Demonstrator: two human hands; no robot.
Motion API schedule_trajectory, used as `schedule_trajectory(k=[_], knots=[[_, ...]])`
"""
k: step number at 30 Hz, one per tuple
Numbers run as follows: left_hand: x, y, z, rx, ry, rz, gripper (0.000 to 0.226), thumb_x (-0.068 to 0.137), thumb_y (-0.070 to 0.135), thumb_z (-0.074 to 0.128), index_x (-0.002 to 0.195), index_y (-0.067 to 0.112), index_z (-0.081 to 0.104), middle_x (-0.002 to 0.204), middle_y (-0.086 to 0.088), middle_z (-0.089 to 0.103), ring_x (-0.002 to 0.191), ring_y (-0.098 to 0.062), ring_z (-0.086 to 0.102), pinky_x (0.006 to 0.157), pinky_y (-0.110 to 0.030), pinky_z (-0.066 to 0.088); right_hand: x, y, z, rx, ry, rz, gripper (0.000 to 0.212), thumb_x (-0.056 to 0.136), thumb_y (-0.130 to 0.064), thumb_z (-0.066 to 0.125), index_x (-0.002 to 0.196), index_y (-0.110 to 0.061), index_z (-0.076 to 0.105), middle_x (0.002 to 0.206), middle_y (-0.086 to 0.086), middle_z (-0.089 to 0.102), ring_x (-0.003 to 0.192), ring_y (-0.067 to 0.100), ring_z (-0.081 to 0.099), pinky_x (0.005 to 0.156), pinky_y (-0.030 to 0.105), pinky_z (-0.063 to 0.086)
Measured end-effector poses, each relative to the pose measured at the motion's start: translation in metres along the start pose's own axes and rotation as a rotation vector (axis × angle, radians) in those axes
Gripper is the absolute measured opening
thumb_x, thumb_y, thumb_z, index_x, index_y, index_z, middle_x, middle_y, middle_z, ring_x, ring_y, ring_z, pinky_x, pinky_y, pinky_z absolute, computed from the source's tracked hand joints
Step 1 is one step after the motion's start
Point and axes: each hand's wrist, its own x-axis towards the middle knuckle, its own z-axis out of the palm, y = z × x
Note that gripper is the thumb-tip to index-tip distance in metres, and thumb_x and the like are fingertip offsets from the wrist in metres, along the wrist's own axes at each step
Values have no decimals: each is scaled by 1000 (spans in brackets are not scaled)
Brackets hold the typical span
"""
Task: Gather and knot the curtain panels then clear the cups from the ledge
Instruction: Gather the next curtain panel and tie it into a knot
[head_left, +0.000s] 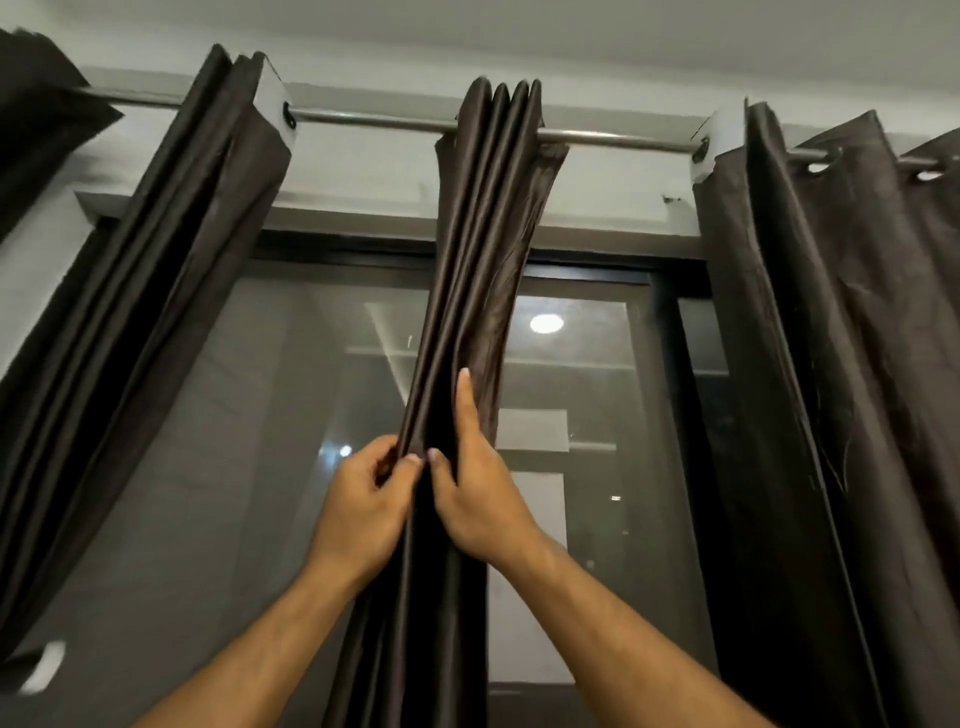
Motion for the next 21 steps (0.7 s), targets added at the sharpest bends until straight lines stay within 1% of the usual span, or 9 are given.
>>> schedule_trajectory(k=[2,3,6,9,11,13,16,18,21], knots=[[-33,-13,-1,13,-24,-36,17,101,18,60,91,18,74,84,-5,76,81,-26,73,76,-43,59,-31,9,2,-19,-3,-33,75,108,-22,44,161,-48,-4,161,-16,31,133,-4,43,105,7,34],[-53,-20,-2,28,-25,-78,18,101,22,61,89,19,74,82,-7,76,78,-29,72,74,-45,59,-48,14,5,-20,-20,-22,68,109,-25,42,162,-47,6,162,-15,31,136,-2,42,106,8,34],[-108,-32,-3,35,31,-197,25,101,23,60,78,21,71,69,-3,70,64,-11,63,62,-31,53,-97,24,18,29,-18,96,48,109,-34,44,157,-35,37,158,-9,41,143,1,38,118,17,32],[-151,-37,-1,44,44,-309,22,101,15,59,84,19,73,75,-1,74,71,-14,69,65,-23,54,-141,25,31,110,-32,233,53,106,-44,48,156,-28,40,151,-18,48,135,-9,40,110,9,35],[-168,-41,-2,84,48,-342,19,100,12,60,86,15,72,79,-3,74,77,-17,71,69,-24,55,-162,25,39,137,-43,299,58,104,-47,50,157,-27,38,153,-19,46,136,-10,37,101,-1,29],[-179,-43,-5,113,57,-358,17,98,7,62,87,14,72,81,-2,75,78,-14,72,70,-22,54,-178,22,44,147,-58,343,59,103,-47,52,157,-26,39,155,-16,45,137,-8,37,99,-4,26],[-195,-39,-8,105,40,-367,26,96,-2,60,86,17,75,81,5,78,80,-8,74,70,-16,54,-196,16,52,144,-92,388,63,101,-49,57,156,-25,40,158,-10,44,145,2,38,113,12,30],[-203,-36,-9,122,8,-347,29,97,0,59,85,21,76,82,6,78,81,-9,74,72,-20,56,-204,10,55,144,-97,422,68,98,-51,60,156,-23,40,158,-8,45,145,6,40,118,23,34],[-211,-34,-13,118,-18,-359,33,95,-2,61,89,28,75,85,5,78,85,-4,73,74,-15,55,-210,6,57,113,-70,459,59,98,-45,64,150,-23,47,142,-6,59,129,9,55,108,28,46]])
